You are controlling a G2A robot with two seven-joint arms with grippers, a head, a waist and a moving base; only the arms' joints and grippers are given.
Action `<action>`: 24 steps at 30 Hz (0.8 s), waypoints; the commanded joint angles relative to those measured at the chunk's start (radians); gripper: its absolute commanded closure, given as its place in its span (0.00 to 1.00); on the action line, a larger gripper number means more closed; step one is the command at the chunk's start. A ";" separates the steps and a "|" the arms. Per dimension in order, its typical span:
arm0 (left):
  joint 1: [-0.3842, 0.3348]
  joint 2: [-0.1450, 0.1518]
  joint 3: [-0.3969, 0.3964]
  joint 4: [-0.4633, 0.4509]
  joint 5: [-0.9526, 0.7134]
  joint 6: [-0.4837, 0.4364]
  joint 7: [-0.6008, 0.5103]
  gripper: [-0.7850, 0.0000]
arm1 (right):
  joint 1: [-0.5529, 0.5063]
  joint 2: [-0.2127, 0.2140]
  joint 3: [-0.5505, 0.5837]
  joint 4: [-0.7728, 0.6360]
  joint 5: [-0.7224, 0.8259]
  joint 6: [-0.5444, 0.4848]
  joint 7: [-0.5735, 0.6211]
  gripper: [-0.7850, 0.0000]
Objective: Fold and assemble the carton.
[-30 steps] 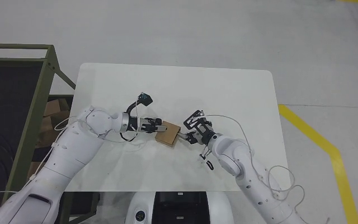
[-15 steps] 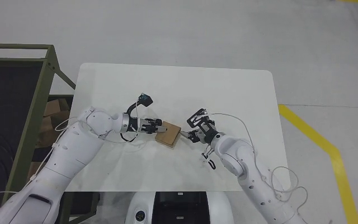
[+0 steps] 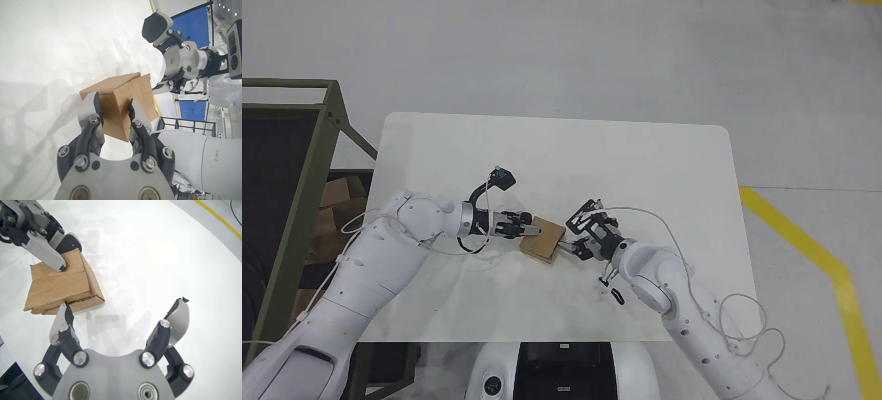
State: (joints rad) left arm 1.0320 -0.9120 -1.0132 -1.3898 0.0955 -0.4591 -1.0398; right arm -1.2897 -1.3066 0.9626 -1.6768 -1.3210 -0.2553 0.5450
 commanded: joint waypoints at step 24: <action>-0.003 -0.003 0.003 0.007 0.002 -0.003 0.002 0.61 | -0.033 0.009 0.043 -0.027 0.000 0.013 -0.029 0.00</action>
State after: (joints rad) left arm 1.0290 -0.9150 -1.0096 -1.3831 0.0965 -0.4610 -1.0390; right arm -1.3188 -1.2985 1.0001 -1.6983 -1.3249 -0.2473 0.5238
